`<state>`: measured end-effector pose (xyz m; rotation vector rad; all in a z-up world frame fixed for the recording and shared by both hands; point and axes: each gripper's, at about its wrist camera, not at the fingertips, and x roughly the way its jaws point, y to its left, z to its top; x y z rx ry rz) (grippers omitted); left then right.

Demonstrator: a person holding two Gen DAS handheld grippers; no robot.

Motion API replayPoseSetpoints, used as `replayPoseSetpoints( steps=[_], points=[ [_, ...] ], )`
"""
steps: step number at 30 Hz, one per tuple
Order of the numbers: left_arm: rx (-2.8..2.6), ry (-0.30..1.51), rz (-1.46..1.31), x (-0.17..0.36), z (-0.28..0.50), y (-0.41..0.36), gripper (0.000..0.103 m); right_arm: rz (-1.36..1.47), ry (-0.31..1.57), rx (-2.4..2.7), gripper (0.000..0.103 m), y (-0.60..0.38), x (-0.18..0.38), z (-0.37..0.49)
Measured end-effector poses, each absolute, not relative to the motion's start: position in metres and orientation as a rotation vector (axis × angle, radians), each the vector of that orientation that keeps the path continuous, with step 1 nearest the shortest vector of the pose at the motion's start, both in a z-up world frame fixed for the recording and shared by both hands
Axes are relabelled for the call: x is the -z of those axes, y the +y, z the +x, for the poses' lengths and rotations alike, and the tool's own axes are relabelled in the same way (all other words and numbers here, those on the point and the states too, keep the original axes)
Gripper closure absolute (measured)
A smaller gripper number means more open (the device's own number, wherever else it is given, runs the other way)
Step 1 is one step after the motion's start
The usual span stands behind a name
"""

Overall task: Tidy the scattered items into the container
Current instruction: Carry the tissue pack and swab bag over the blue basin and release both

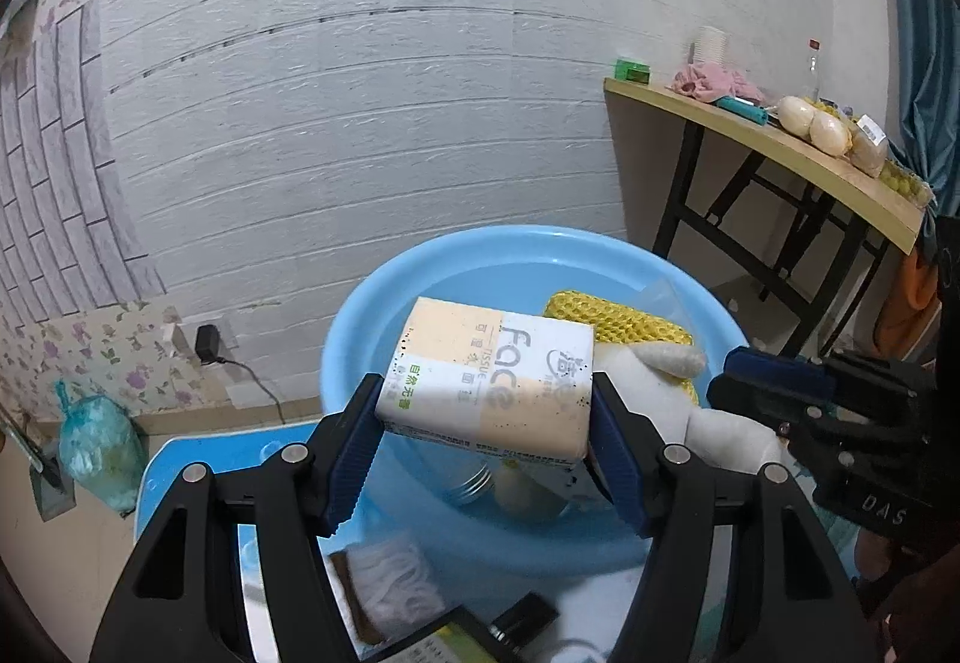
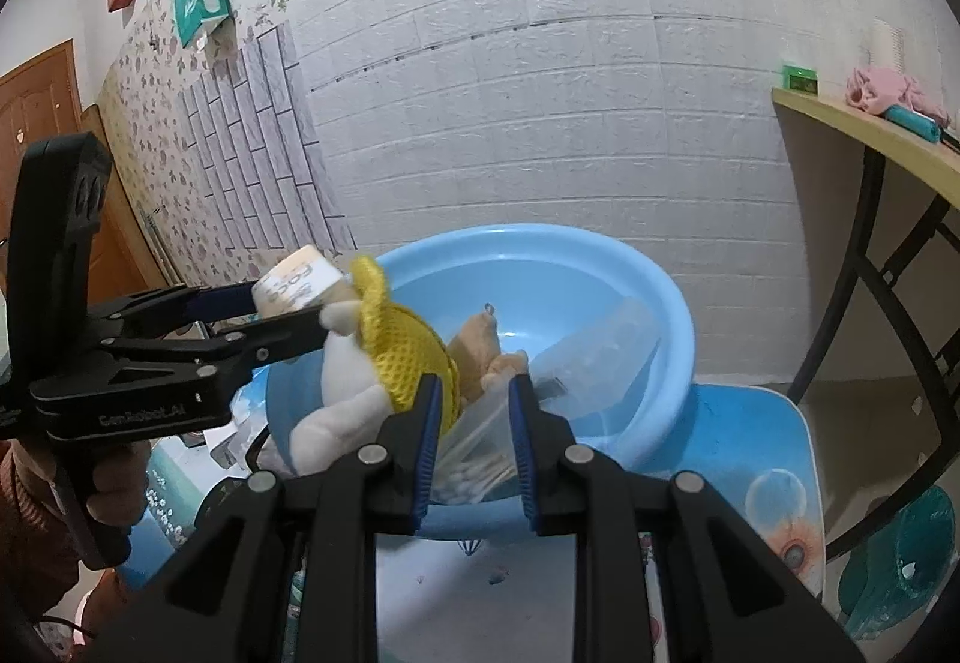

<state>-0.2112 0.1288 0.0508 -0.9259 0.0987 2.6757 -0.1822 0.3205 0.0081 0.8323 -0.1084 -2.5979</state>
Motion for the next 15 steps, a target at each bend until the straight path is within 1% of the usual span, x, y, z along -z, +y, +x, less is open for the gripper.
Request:
replayPoseSetpoints(
  steps=[1,3,5,6,7,10,15],
  points=[
    [-2.676,0.106,-0.921,-0.05,-0.213,0.131,0.036,0.833,-0.113,2.601,0.08,0.321,-0.008,-0.183],
    [-2.68,0.117,-0.918,-0.048,-0.214,0.134,0.028,0.838,-0.121,2.614,0.08,0.324,-0.008,-0.183],
    [-2.698,0.11,-0.926,-0.048,-0.215,0.133,0.014,0.845,-0.13,2.631,0.08,0.327,-0.009,-0.184],
    [-2.705,0.095,-0.938,-0.047,-0.216,0.131,0.012,0.848,-0.133,2.636,0.08,0.328,-0.009,-0.185],
    [-2.707,0.069,-0.953,-0.046,-0.216,0.127,0.01,0.852,-0.139,2.641,0.08,0.331,-0.009,-0.184],
    [-2.688,0.002,-1.01,-0.042,-0.215,0.117,0.01,0.86,-0.14,2.645,0.08,0.332,-0.008,-0.182],
    [-2.698,0.04,-1.043,-0.038,-0.2,0.109,0.01,0.87,-0.116,2.644,0.08,0.331,-0.007,-0.171]
  ],
)
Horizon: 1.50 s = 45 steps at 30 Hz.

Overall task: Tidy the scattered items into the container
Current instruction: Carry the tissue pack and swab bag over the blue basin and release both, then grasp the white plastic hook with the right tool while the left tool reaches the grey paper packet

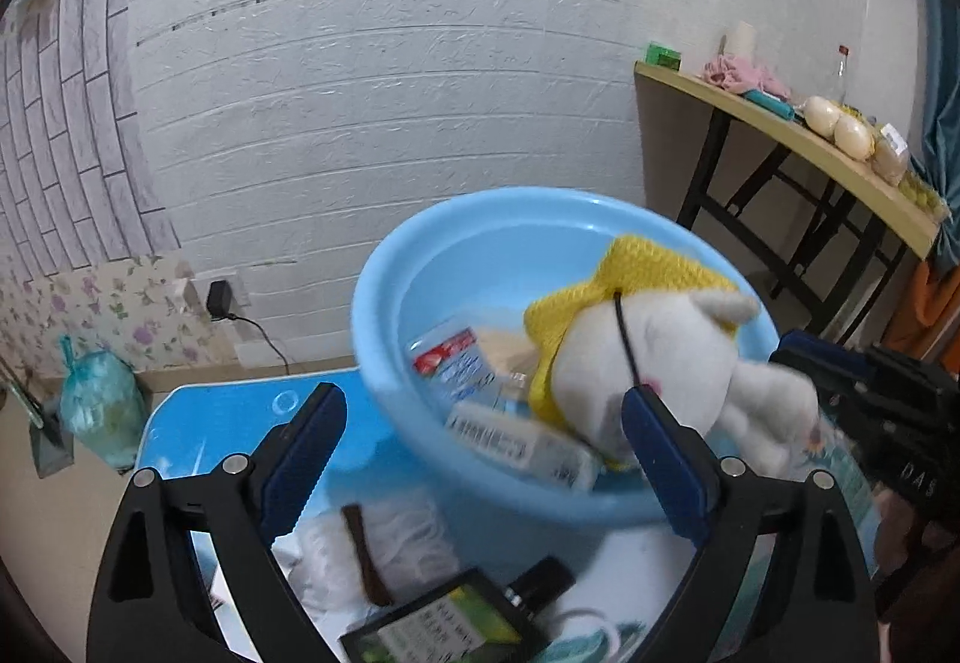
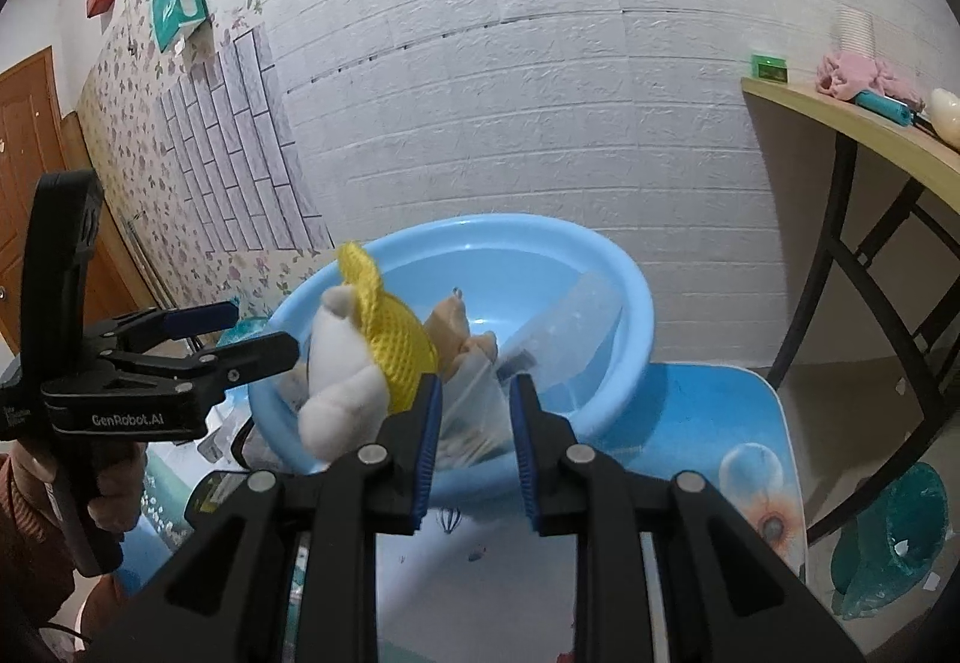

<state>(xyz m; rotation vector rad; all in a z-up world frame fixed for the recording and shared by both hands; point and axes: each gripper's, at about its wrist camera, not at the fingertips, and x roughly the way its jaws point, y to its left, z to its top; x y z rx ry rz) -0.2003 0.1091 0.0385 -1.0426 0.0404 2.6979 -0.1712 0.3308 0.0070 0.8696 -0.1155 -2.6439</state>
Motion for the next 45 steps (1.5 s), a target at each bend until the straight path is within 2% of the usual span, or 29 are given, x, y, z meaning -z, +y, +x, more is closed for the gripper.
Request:
replayPoseSetpoints(
  steps=[17,25,32,39,45],
  points=[
    [-2.785,-0.057,-1.129,-0.02,-0.139,0.036,0.01,0.969,-0.089,2.652,0.079,0.325,0.0,-0.133],
    [-2.836,-0.104,-1.21,-0.002,-0.119,-0.008,0.01,1.044,-0.044,2.619,0.074,0.305,0.013,-0.121],
    [-2.884,-0.117,-1.244,0.008,-0.115,-0.041,0.01,1.109,0.001,2.57,0.065,0.282,0.025,-0.119],
    [-2.9,-0.062,-1.32,0.03,-0.126,-0.064,0.01,1.164,0.055,2.536,0.06,0.263,0.035,-0.119],
    [-2.873,-0.026,-1.343,0.04,-0.138,-0.072,0.02,1.195,0.063,2.515,0.054,0.254,0.039,-0.122]
  ],
)
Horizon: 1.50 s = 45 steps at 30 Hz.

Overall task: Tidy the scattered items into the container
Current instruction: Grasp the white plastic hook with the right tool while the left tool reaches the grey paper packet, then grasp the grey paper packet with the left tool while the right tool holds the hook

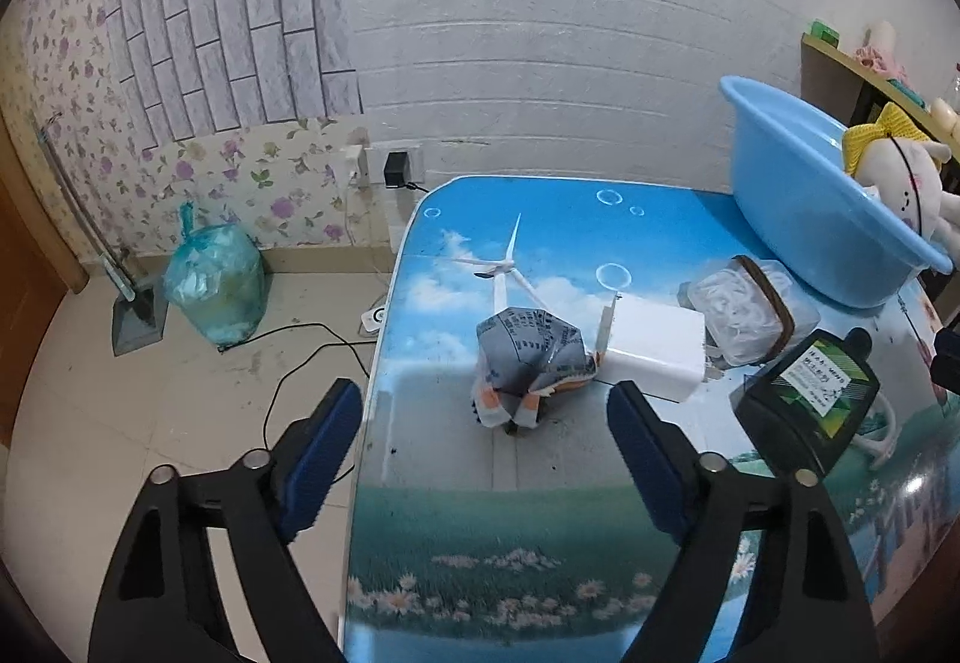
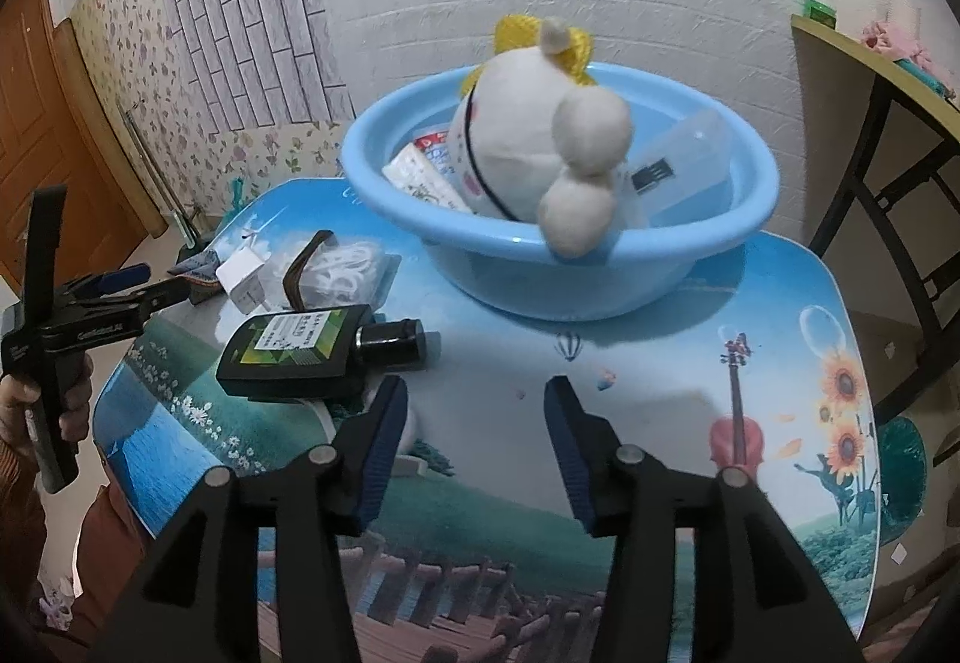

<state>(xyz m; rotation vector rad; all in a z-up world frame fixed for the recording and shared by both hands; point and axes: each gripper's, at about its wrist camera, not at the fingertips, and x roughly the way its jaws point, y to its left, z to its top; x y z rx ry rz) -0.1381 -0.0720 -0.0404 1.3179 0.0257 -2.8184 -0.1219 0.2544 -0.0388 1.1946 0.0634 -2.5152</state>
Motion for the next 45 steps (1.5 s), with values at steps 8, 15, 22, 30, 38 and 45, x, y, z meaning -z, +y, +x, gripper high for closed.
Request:
replayPoseSetpoints(
  steps=[8,15,22,30,38,45],
  points=[
    [2.854,-0.042,1.344,0.048,-0.152,-0.069,0.039,1.217,0.081,2.472,0.035,0.239,0.045,-0.12],
    [2.906,-0.059,1.344,0.047,-0.15,-0.062,0.072,1.237,0.126,2.419,0.031,0.225,0.053,-0.116],
    [2.921,-0.003,1.351,0.043,-0.135,-0.064,0.078,1.266,0.175,2.381,0.031,0.212,0.067,-0.112],
    [2.924,0.017,1.348,0.037,-0.113,-0.062,0.079,1.287,0.218,2.394,0.048,0.206,0.079,-0.112],
    [2.941,0.031,1.355,0.03,-0.09,-0.054,0.08,1.277,0.209,2.407,0.048,0.212,0.075,-0.104],
    [2.948,0.044,1.348,0.024,-0.069,-0.041,0.083,1.281,0.182,2.45,0.048,0.237,0.07,-0.093]
  ],
)
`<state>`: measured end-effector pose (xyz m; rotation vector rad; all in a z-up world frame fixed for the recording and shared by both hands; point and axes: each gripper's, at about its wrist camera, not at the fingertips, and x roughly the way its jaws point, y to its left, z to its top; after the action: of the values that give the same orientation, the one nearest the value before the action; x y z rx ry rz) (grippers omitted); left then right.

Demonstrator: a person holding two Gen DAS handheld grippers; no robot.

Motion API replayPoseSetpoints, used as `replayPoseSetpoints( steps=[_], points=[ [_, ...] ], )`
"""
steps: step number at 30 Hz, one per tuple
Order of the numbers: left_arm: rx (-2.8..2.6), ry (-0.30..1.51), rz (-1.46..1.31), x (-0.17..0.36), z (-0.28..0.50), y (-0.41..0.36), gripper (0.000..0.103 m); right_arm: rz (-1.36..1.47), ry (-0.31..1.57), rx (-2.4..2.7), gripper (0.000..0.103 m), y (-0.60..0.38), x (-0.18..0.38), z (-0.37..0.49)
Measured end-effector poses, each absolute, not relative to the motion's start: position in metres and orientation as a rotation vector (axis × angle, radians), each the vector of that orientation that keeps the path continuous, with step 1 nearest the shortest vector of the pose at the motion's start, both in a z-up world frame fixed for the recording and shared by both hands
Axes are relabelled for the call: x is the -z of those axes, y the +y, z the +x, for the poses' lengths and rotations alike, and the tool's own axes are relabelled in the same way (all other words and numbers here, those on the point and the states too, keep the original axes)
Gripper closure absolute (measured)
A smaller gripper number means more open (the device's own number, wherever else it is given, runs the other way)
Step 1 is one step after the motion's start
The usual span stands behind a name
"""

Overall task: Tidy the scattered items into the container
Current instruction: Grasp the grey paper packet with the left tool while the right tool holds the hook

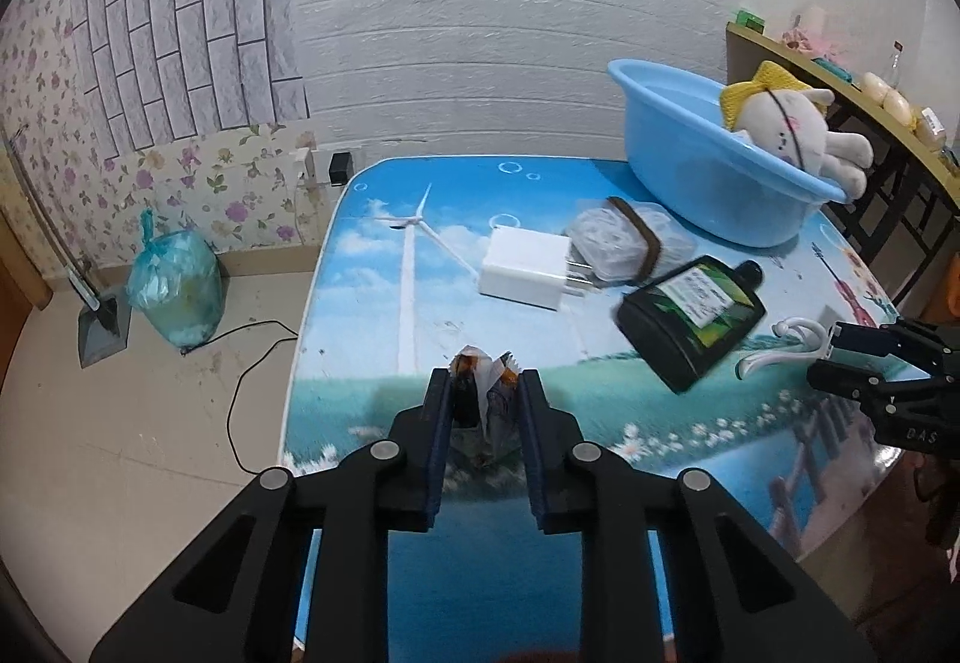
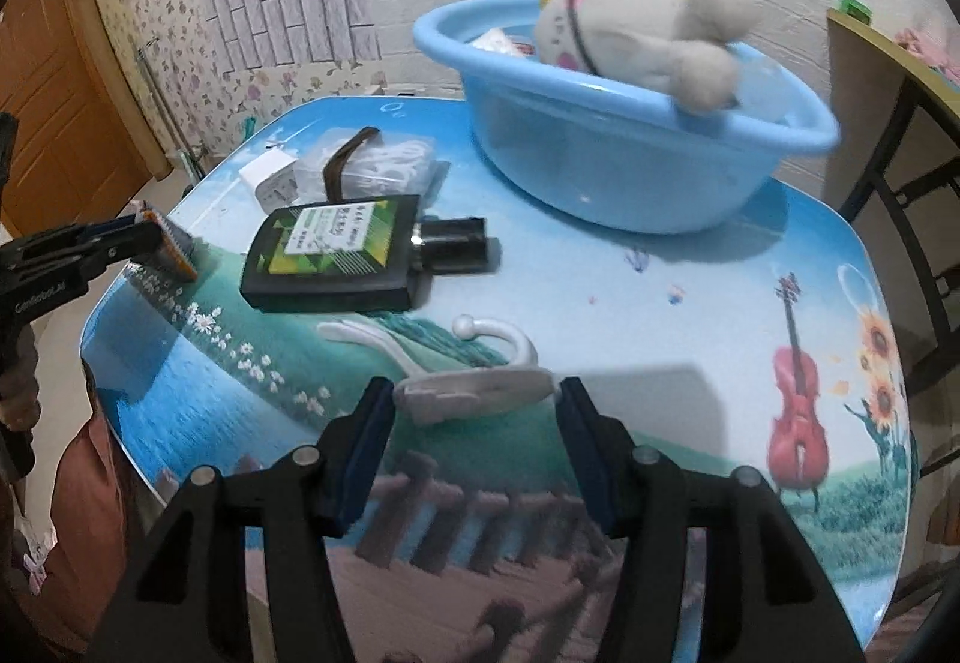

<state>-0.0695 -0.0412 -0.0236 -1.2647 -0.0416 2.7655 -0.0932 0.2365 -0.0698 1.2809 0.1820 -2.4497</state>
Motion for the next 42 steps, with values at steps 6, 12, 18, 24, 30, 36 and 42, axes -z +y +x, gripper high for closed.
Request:
replayPoseSetpoints(
  steps=[6,12,18,24,30,36,42],
  points=[
    [-2.761,-0.021,-1.255,0.022,-0.051,-0.029,0.084,1.297,0.145,2.507,0.048,0.257,0.067,-0.082],
    [-2.744,-0.001,-1.252,0.018,-0.034,-0.018,0.084,1.287,0.102,2.57,0.048,0.279,0.063,-0.07],
    [-2.738,0.026,-1.274,0.023,-0.025,-0.01,0.083,1.303,0.063,2.602,0.048,0.296,0.066,-0.065],
    [-2.798,0.168,-1.319,0.025,-0.029,0.0,0.068,1.304,0.046,2.6,0.048,0.3,0.067,-0.063],
    [-2.833,0.279,-1.259,0.021,-0.031,0.004,0.024,1.29,0.045,2.597,0.048,0.299,0.067,-0.063],
    [-2.731,0.272,-1.345,0.04,-0.048,0.009,0.023,1.291,0.044,2.592,0.048,0.298,0.069,-0.063],
    [-2.739,0.138,-1.36,0.048,-0.054,0.0,0.023,1.282,0.033,2.584,0.048,0.297,0.07,-0.061]
  ],
)
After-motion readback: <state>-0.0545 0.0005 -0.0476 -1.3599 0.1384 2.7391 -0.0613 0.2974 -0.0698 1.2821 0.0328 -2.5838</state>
